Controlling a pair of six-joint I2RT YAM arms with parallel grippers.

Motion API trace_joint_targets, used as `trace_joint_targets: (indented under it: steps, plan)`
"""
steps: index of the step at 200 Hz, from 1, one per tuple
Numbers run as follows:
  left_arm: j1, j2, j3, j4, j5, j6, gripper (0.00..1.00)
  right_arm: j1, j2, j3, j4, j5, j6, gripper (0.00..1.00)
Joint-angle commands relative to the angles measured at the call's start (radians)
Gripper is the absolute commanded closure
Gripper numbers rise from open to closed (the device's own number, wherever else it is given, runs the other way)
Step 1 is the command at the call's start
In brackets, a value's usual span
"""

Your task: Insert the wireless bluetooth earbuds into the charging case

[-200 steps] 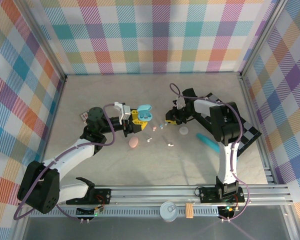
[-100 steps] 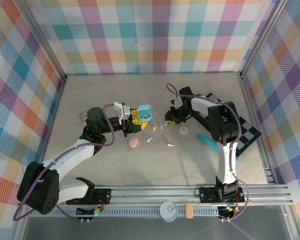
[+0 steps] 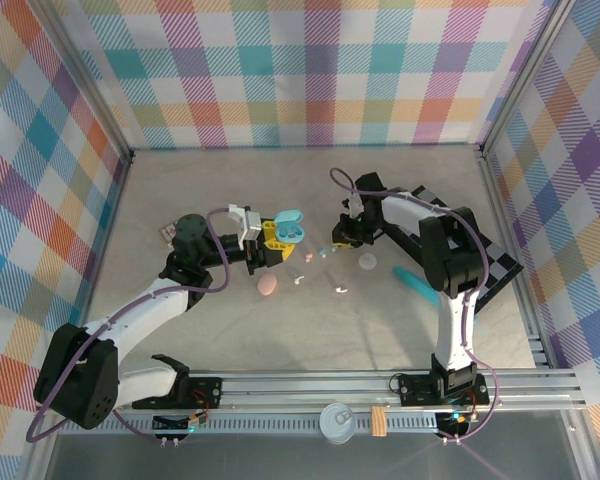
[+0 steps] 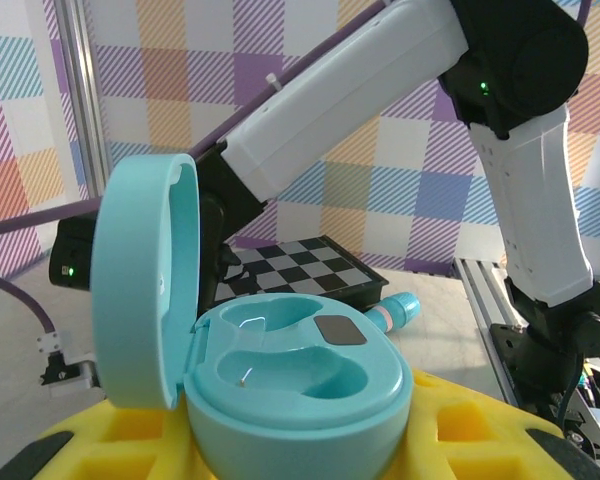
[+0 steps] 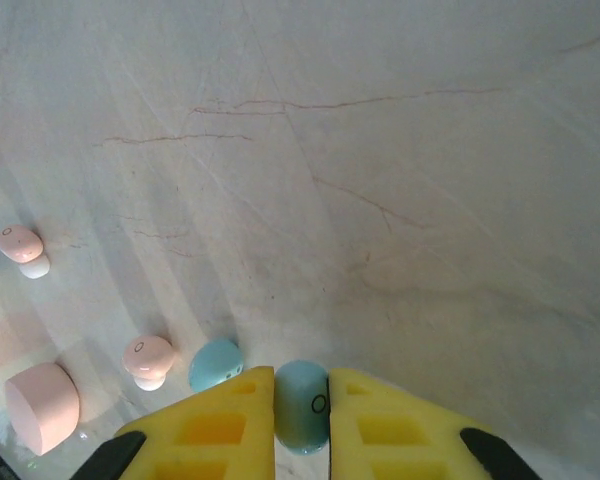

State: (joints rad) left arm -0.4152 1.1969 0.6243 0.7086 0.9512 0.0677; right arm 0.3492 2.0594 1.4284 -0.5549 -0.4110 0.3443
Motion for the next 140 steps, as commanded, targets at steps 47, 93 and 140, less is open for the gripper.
trace_joint_targets:
  steps: [47, 93, 140]
  plan:
    - [0.010, -0.014, 0.009, -0.002, 0.017, 0.034, 0.67, 0.009, -0.136, -0.023, -0.140, 0.230, 0.115, 0.82]
    - [0.010, -0.003, 0.011, -0.029, -0.012, 0.062, 0.68, 0.037, -0.188, -0.013, -0.207, 0.348, 0.108, 0.82]
    - [0.010, 0.007, 0.015, -0.030, -0.026, 0.068, 0.68, 0.071, -0.194, 0.019, -0.264, 0.457, 0.096, 0.82]
